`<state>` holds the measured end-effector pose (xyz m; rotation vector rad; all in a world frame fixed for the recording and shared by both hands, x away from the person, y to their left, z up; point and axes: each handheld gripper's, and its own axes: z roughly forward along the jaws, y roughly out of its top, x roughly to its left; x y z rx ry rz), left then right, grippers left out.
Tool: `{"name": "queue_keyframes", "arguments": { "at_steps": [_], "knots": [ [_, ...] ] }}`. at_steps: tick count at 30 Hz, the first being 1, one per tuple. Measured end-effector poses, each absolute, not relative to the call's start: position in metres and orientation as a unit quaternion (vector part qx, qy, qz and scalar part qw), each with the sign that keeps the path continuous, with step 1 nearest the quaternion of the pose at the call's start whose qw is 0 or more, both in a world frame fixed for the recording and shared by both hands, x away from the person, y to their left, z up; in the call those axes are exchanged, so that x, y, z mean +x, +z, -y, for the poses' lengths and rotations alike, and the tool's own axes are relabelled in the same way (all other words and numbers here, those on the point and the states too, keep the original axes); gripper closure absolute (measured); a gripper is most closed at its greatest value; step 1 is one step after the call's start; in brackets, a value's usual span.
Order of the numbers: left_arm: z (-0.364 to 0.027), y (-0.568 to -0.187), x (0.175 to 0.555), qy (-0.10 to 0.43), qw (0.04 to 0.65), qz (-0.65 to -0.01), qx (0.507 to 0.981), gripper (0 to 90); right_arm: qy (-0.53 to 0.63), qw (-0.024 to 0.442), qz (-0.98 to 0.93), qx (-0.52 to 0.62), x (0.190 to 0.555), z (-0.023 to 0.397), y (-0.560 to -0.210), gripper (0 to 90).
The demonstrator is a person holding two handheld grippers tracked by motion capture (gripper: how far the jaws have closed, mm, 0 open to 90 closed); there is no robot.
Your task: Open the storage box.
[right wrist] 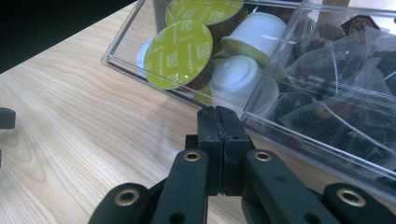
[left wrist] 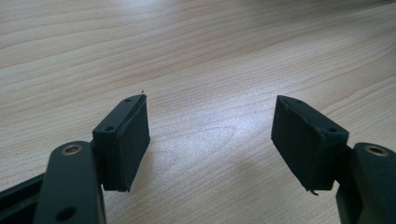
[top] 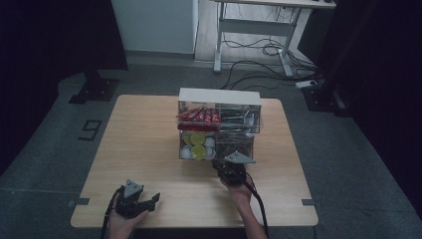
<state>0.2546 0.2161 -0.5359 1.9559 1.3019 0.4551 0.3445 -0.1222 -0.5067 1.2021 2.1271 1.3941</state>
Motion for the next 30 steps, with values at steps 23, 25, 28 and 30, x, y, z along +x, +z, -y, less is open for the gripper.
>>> {"name": "queue_keyframes", "arguments": {
  "at_steps": [23,25,28,30],
  "knots": [
    [-0.2171,-0.5357,0.2547,0.178,0.367,-0.507,0.759,27.8,0.483,0.162,-0.744,0.431,0.3443,0.1245,-0.5140,88.4],
    [-0.2171,-0.5357,0.2547,0.178,0.367,-0.507,0.759,27.8,0.486,0.164,-0.742,0.430,0.3431,0.1246,-0.5131,88.4],
    [-0.2165,-0.5357,0.2545,0.179,0.366,-0.507,0.759,27.8,0.488,0.165,-0.742,0.429,0.3423,0.1249,-0.5122,88.4],
    [-0.2165,-0.5357,0.2545,0.178,0.366,-0.507,0.760,27.8,0.489,0.165,-0.741,0.430,0.3422,0.1249,-0.5121,88.4]
  ]
}}
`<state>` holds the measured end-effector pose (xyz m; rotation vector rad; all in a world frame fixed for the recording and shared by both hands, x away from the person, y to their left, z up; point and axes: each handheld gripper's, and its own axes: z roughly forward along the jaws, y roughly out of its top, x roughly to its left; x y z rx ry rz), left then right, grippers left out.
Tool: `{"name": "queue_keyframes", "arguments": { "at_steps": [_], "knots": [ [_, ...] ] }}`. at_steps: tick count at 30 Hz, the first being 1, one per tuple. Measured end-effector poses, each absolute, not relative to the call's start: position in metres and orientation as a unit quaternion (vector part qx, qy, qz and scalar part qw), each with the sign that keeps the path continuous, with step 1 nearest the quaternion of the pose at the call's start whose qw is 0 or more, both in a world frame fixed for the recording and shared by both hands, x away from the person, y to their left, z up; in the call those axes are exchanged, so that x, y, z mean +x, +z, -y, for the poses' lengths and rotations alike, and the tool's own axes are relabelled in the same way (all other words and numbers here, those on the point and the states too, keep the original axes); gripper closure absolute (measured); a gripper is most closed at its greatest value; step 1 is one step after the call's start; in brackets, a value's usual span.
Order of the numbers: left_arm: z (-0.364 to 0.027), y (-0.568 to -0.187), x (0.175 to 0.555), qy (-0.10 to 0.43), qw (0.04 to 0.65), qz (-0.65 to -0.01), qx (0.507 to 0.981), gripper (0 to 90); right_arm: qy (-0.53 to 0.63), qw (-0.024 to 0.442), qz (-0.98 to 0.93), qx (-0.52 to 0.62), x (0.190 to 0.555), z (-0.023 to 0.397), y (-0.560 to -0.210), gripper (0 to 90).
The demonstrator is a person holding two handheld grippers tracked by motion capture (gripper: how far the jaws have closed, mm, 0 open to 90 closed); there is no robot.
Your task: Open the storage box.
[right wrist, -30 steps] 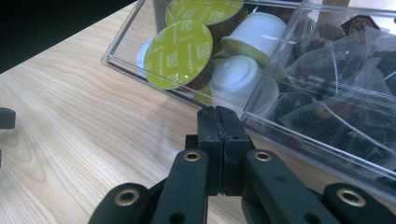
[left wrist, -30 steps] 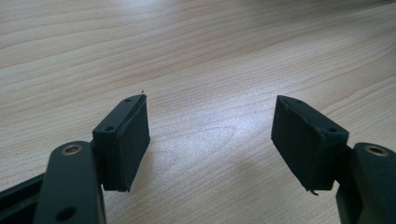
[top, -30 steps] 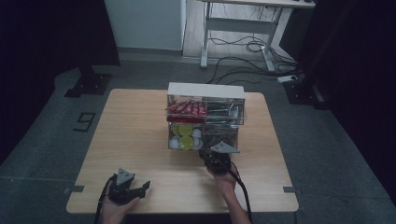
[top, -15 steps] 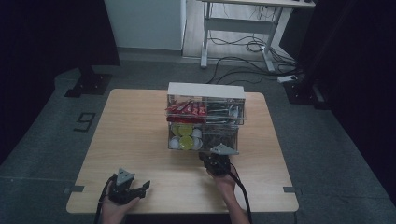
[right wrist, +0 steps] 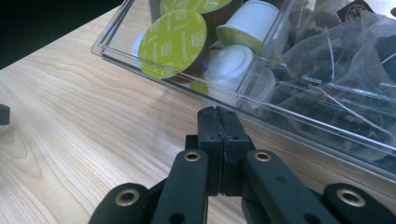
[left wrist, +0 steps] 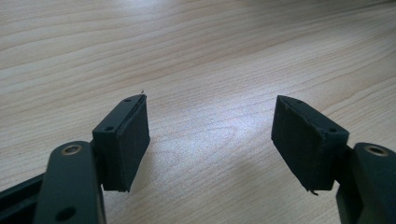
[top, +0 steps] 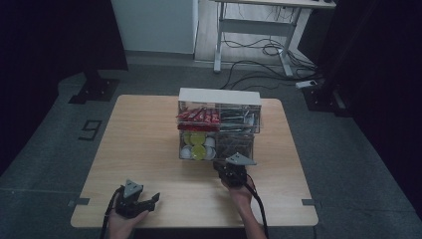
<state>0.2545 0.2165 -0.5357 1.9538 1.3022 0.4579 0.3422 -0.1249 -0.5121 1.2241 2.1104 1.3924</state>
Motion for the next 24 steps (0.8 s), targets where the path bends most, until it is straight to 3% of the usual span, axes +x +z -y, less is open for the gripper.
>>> {"name": "queue_keyframes", "arguments": {
  "at_steps": [24],
  "knots": [
    [-0.217,-0.535,0.255,0.179,0.368,-0.507,0.759,27.8,0.519,0.197,-0.721,0.415,0.337,0.130,-0.472,88.3]
  ]
}}
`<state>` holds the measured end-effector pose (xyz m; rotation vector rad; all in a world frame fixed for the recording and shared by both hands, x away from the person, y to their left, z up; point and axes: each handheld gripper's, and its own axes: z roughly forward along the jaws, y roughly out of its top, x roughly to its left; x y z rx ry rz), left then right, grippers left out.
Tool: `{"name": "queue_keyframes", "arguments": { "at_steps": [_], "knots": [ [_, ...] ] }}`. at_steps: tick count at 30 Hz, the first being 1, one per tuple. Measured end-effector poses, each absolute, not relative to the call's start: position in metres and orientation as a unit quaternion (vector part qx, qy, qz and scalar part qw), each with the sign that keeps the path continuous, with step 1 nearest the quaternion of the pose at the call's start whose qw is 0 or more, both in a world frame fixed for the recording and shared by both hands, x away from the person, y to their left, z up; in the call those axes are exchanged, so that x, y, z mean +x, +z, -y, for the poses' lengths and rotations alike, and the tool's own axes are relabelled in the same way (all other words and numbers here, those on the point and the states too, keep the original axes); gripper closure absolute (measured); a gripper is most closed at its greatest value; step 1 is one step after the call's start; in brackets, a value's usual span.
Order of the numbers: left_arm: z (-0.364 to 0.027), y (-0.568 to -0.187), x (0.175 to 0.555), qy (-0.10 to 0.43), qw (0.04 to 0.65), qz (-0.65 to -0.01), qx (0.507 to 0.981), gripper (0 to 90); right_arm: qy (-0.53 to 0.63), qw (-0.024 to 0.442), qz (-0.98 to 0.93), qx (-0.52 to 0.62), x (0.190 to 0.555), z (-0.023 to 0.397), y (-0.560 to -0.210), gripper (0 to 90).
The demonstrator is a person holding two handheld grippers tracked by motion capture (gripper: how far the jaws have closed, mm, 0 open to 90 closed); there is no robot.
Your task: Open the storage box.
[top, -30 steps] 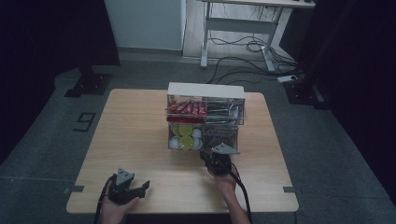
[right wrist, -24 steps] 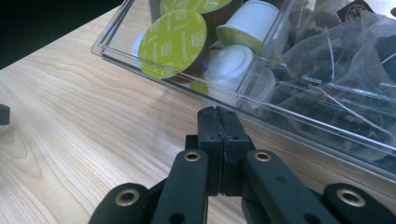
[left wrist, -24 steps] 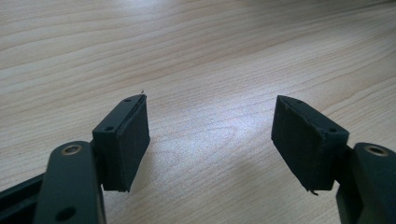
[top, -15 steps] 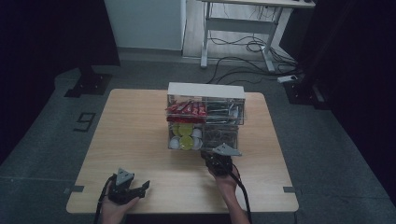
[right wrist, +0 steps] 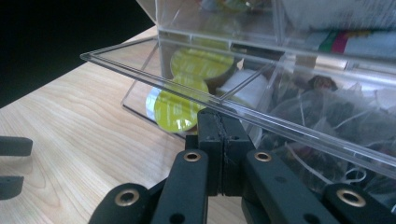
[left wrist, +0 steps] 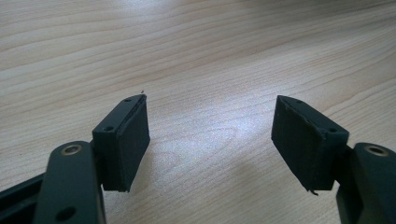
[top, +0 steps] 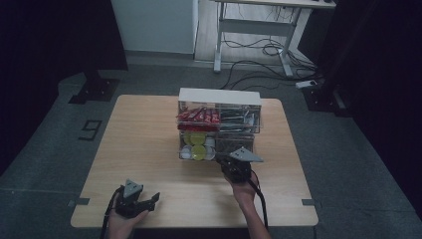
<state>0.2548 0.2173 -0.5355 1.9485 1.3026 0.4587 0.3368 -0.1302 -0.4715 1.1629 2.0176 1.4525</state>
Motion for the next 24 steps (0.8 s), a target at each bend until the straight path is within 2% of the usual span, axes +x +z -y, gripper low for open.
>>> {"name": "queue_keyframes", "arguments": {
  "at_steps": [24],
  "knots": [
    [-0.220,-0.533,0.254,0.180,0.371,-0.509,0.755,27.8,0.526,0.209,-0.710,0.420,0.356,0.134,-0.434,87.9]
  ]
}}
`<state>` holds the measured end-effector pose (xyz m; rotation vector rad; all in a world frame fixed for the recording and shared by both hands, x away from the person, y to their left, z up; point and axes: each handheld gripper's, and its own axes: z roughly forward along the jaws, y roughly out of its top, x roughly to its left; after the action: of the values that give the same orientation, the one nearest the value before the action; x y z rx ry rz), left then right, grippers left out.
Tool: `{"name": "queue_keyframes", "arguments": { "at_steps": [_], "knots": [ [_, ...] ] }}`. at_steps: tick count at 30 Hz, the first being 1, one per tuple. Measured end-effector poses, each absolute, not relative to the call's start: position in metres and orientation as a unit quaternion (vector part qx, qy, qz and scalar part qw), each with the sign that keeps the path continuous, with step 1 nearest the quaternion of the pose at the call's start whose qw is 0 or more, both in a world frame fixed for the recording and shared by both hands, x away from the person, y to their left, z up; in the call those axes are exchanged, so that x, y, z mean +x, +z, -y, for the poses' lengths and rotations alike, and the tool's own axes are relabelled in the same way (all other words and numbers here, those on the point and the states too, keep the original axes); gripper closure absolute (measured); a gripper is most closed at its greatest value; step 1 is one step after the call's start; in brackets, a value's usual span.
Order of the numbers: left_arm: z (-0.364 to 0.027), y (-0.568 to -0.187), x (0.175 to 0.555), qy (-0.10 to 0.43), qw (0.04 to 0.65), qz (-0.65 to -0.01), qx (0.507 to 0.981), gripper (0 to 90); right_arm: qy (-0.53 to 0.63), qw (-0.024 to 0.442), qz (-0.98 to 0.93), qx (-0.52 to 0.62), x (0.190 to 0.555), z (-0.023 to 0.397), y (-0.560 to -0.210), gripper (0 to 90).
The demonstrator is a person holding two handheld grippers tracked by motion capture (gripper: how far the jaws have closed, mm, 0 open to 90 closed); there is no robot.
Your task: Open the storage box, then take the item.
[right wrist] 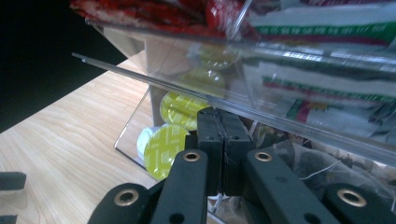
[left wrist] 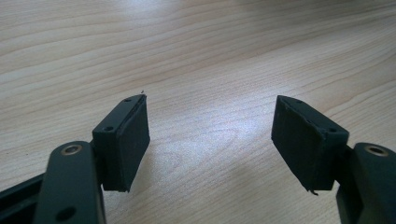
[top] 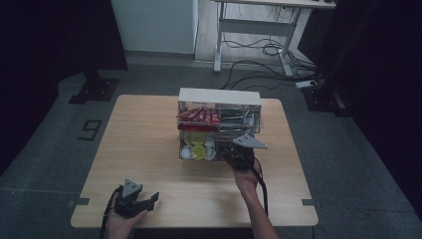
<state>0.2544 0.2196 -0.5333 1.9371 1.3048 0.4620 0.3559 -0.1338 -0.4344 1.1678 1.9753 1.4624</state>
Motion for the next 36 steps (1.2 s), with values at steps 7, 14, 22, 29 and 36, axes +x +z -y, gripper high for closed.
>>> {"name": "queue_keyframes", "arguments": {
  "at_steps": [7,14,22,29,36],
  "knots": [
    [-0.222,-0.533,0.255,0.180,0.372,-0.511,0.753,27.8,0.530,0.210,-0.704,0.423,0.361,0.134,-0.428,87.9],
    [-0.222,-0.533,0.255,0.180,0.372,-0.510,0.754,27.8,0.530,0.209,-0.705,0.422,0.363,0.133,-0.427,87.9],
    [-0.221,-0.532,0.254,0.183,0.372,-0.510,0.754,27.8,0.531,0.210,-0.705,0.421,0.362,0.134,-0.428,87.9],
    [-0.219,-0.527,0.254,0.197,0.379,-0.510,0.746,28.3,0.531,0.210,-0.705,0.420,0.362,0.134,-0.428,87.9],
    [-0.213,-0.521,0.256,0.198,0.383,-0.501,0.750,28.2,0.529,0.211,-0.707,0.418,0.362,0.134,-0.428,87.9]
  ]
}}
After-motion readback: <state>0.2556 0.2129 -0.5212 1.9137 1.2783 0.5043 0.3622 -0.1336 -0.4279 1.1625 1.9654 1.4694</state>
